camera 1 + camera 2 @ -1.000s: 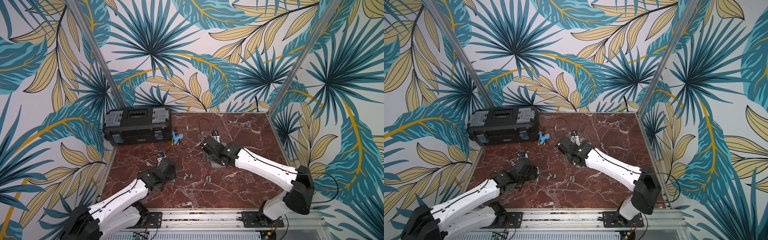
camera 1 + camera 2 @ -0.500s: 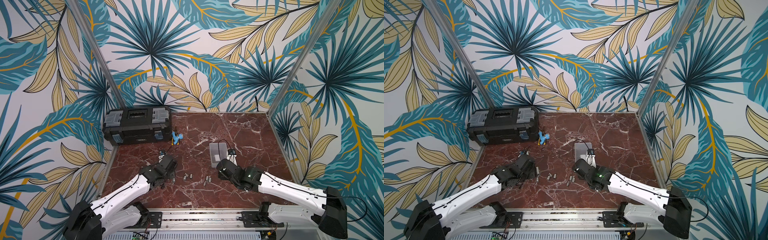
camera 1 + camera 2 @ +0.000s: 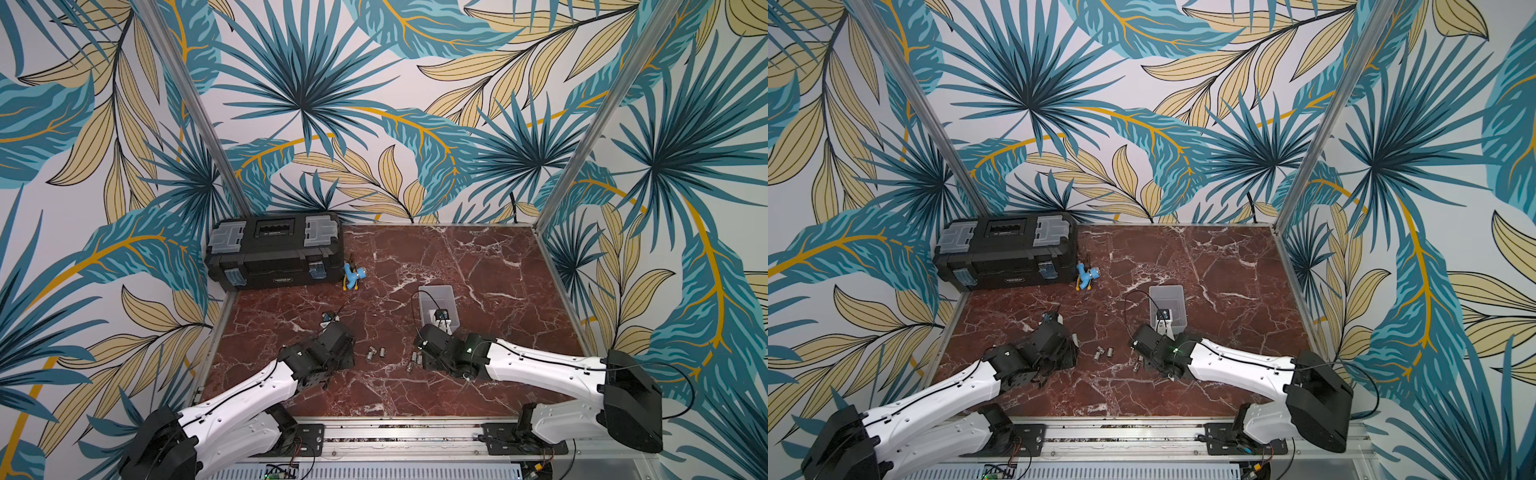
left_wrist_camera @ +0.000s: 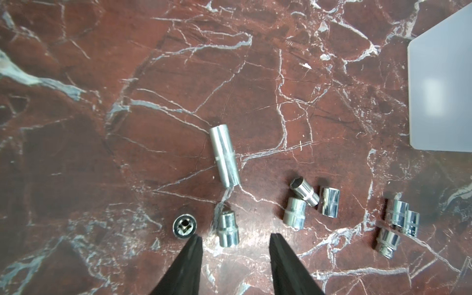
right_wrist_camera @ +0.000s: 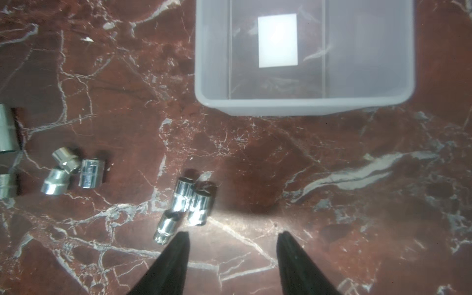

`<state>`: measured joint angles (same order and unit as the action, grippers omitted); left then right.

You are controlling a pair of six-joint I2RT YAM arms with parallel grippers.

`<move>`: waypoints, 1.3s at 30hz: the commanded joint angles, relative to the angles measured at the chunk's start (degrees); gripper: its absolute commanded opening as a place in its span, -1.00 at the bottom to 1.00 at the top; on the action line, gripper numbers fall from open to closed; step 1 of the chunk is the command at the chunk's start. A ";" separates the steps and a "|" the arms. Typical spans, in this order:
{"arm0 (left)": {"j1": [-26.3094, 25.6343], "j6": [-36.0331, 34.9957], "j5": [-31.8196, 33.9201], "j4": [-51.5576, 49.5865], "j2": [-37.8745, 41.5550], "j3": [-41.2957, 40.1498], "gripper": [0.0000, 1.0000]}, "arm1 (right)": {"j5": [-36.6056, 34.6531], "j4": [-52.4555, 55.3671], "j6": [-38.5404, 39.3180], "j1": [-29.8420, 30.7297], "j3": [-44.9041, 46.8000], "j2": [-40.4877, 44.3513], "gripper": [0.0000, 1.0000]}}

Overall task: Put the socket on the desktop into the storage box
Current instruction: Pick up the socket head at the center of the board.

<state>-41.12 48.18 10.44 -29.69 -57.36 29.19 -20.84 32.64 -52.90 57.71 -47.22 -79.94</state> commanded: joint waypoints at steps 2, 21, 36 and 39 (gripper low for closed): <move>-0.22 -0.46 -0.21 2.93 -0.99 2.10 -0.05 | 1.86 -2.58 -2.66 0.23 -0.99 -4.26 0.18; -1.07 -0.79 2.01 -2.76 -1.32 -0.34 -0.19 | -4.89 0.67 -1.28 3.11 -3.85 1.40 0.11; -13.18 5.16 11.46 -7.26 -5.74 3.25 -0.16 | -8.69 2.33 4.12 2.71 -7.67 6.46 0.07; -13.28 5.25 11.13 -6.25 -6.84 2.93 -0.11 | -8.82 2.48 4.40 2.63 -8.15 6.68 0.07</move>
<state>-54.15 52.34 19.73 -35.66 -63.48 30.02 -28.12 33.32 -49.67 60.42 -54.54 -73.82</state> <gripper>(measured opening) 0.440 0.536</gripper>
